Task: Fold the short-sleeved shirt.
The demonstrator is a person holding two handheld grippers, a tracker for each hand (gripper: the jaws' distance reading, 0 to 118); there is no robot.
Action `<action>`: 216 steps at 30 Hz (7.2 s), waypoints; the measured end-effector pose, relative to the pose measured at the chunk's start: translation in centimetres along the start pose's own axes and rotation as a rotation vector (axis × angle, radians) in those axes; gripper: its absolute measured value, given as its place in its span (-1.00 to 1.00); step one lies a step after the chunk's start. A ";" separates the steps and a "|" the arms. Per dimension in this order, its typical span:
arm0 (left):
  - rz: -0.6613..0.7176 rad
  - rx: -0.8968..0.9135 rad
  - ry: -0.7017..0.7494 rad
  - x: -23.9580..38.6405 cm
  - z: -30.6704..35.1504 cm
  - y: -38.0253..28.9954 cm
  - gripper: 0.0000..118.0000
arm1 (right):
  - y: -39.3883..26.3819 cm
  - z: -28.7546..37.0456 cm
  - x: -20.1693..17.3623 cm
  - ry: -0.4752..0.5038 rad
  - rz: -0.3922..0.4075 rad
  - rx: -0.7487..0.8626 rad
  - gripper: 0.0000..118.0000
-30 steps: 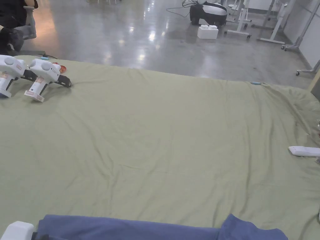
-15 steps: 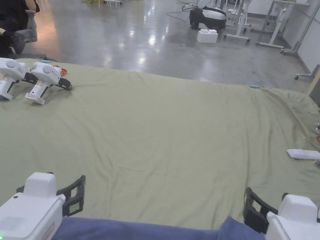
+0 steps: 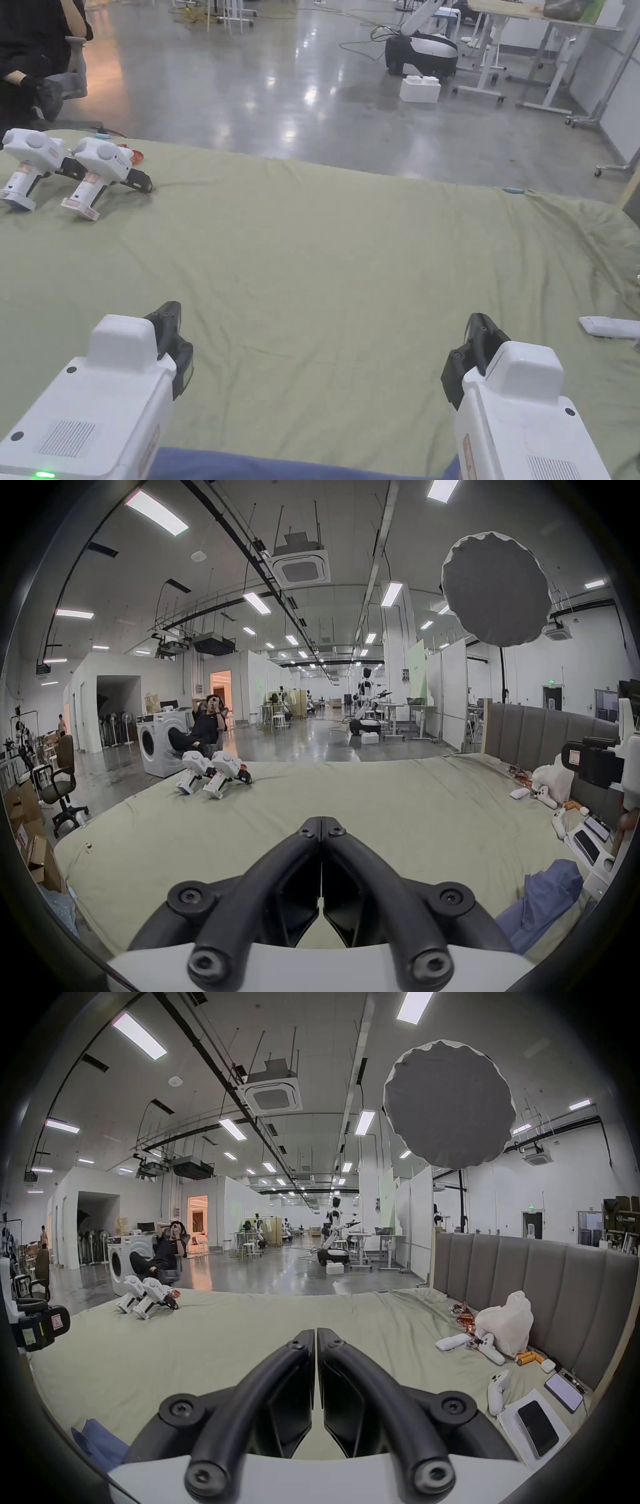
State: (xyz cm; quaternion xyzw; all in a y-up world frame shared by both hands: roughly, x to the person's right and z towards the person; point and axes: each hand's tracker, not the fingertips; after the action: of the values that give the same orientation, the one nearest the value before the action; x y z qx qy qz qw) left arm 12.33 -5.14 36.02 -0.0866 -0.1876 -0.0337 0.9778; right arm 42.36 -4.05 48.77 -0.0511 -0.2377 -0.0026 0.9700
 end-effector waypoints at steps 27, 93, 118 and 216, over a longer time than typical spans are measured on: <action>0.804 -0.816 -0.407 -21.3 -4.3 -15.6 0.34 | -4.1 -0.2 0.4 0.078 0.072 -0.227 -0.99; 0.294 -0.958 -0.443 7.8 -4.2 -10.8 -0.80 | -6.7 0.4 5.9 0.011 -0.019 -0.316 -0.99; 0.292 -0.920 -0.548 9.0 -4.0 -10.6 -0.94 | -7.2 0.8 6.4 0.000 -0.024 -0.338 -0.99; 0.140 -0.855 -0.463 10.3 -2.5 -5.7 -0.83 | -7.5 0.8 6.1 0.020 -0.084 -0.386 -0.99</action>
State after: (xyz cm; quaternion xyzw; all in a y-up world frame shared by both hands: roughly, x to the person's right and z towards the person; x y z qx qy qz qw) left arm 22.24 -11.51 38.47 -0.4980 -0.3631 -0.0218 0.7872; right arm 47.20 -11.30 53.00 -0.2259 -0.2250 -0.0892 0.9436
